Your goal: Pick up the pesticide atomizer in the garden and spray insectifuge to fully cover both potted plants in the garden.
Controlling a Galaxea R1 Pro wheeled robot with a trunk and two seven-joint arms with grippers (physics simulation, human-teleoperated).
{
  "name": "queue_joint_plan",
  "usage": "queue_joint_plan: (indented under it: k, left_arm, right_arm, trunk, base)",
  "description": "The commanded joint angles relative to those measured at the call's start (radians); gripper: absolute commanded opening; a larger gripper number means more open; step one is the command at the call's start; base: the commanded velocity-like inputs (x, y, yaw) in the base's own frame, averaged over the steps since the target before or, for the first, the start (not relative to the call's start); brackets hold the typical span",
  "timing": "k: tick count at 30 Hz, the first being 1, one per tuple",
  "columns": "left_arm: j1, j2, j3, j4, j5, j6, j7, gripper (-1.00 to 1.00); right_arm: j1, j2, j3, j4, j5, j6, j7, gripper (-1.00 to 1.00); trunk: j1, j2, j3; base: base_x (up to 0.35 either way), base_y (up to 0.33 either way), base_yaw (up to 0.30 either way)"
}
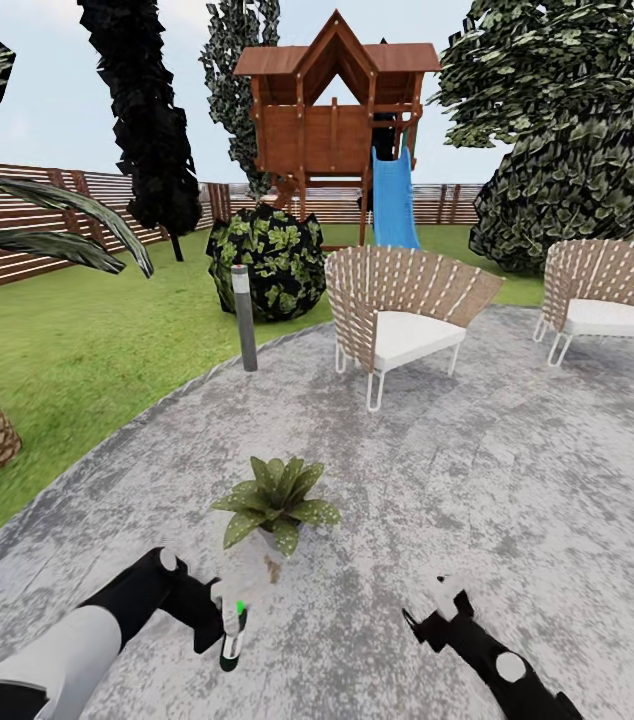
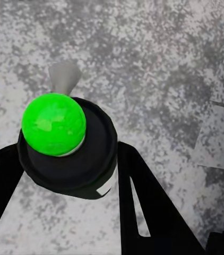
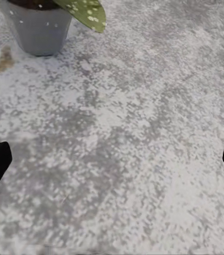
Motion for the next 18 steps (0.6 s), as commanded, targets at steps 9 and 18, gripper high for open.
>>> queue_joint_plan:
  k: [9, 18]
  left_arm:
    - [0.001, -0.002, -0.002, 0.034, 0.002, -0.028, 0.010, -1.00]
    - [0.004, -0.029, -0.005, 0.125, -0.005, -0.029, 0.091, -1.00]
  right_arm:
    - [-0.027, 0.008, -0.008, -0.033, 0.216, -0.006, 0.362, -1.00]
    - [-0.048, 0.099, 0.008, -0.070, 0.228, -0.007, 0.523, -1.00]
  trunk:
    - [0.000, 0.000, -0.001]
    - [0.000, 0.000, -0.001]
  base:
    - [0.000, 0.000, 0.000]
    - [0.000, 0.000, 0.000]
